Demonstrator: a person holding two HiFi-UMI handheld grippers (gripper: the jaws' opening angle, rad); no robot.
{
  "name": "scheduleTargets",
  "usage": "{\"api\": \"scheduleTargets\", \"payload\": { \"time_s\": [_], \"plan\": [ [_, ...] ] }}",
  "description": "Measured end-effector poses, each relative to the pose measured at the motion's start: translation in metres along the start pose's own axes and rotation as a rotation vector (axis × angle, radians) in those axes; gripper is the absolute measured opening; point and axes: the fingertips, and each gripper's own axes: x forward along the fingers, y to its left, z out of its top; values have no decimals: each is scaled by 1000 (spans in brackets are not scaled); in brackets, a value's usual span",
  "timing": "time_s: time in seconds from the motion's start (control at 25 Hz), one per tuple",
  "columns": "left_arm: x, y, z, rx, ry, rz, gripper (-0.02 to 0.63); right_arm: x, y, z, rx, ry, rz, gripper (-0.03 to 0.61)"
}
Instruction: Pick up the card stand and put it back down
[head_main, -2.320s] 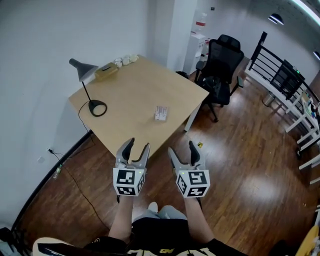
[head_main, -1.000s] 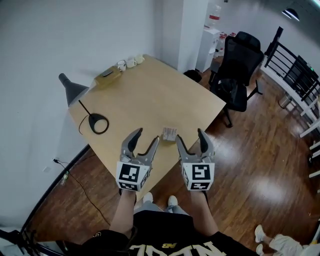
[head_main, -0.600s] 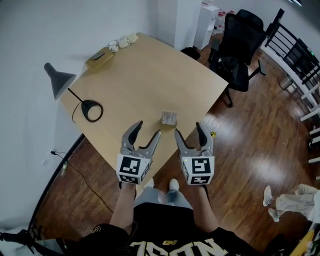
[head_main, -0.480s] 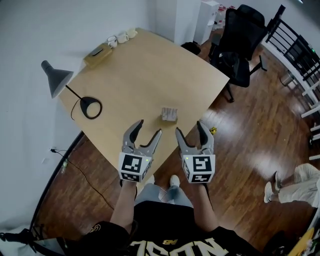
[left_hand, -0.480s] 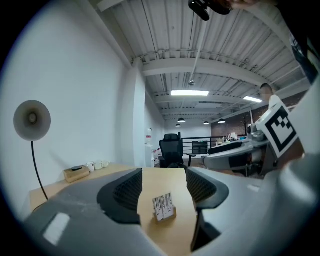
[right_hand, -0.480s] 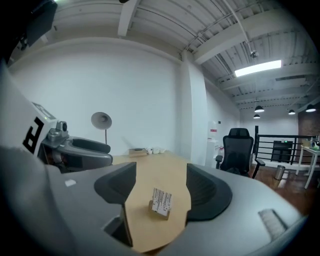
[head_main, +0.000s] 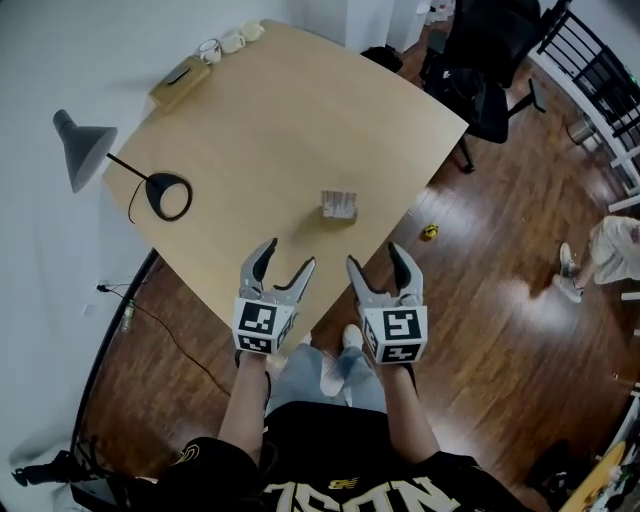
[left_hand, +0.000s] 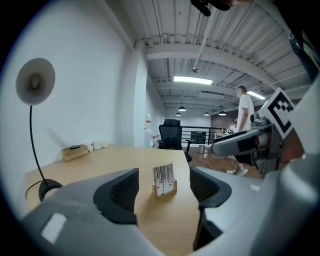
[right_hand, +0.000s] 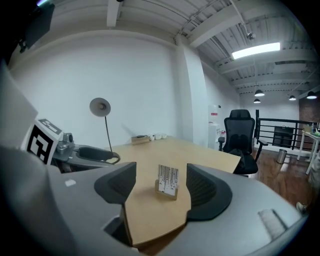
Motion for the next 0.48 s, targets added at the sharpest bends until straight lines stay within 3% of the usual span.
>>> {"api": "scheduleTargets", "payload": {
  "time_s": [0.16,0.32,0.48],
  "plan": [
    [5,33,-32,33,50,3,352,8,-3,-26,21,41,7,321],
    [7,74,-68,99,131,-46,388,15,-9,-54,47,83,0,321],
    [2,117,-83,155,187,-106,464,16,-17,-74,67,119,-7,321]
  ]
}}
